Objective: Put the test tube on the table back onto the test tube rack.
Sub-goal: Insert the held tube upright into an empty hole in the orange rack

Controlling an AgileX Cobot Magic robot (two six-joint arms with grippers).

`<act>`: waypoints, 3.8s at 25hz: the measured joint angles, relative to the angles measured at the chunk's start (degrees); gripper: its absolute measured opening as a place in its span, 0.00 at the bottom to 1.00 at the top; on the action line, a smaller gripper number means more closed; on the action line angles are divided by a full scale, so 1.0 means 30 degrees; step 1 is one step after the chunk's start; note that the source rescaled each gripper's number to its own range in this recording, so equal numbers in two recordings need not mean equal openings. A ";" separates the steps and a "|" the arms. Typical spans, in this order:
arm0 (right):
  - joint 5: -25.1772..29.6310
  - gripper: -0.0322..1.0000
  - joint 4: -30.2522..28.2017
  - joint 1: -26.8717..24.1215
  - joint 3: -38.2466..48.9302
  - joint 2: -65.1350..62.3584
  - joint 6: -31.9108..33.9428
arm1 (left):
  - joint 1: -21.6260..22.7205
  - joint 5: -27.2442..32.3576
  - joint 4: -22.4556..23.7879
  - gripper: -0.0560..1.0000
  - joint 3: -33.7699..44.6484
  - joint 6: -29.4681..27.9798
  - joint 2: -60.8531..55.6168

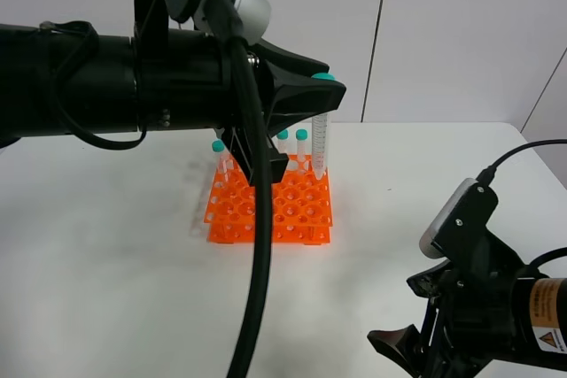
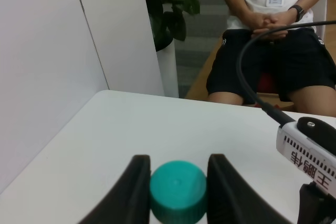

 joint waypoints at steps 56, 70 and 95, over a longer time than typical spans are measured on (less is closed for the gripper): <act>1.4084 0.80 0.2304 -1.7321 -0.6729 0.2605 -0.1779 | 0.0000 0.1442 0.0000 0.05 0.0000 0.0005 0.0000; 1.5341 0.80 0.2356 -1.7321 -0.6729 -0.0385 -0.1253 | 0.0000 0.1867 0.0000 0.05 0.0000 0.0391 0.0000; 1.3809 0.80 0.1695 -1.7321 -0.5372 -1.3424 -0.2298 | 0.0000 0.2285 0.0000 0.05 0.0000 0.0428 0.0000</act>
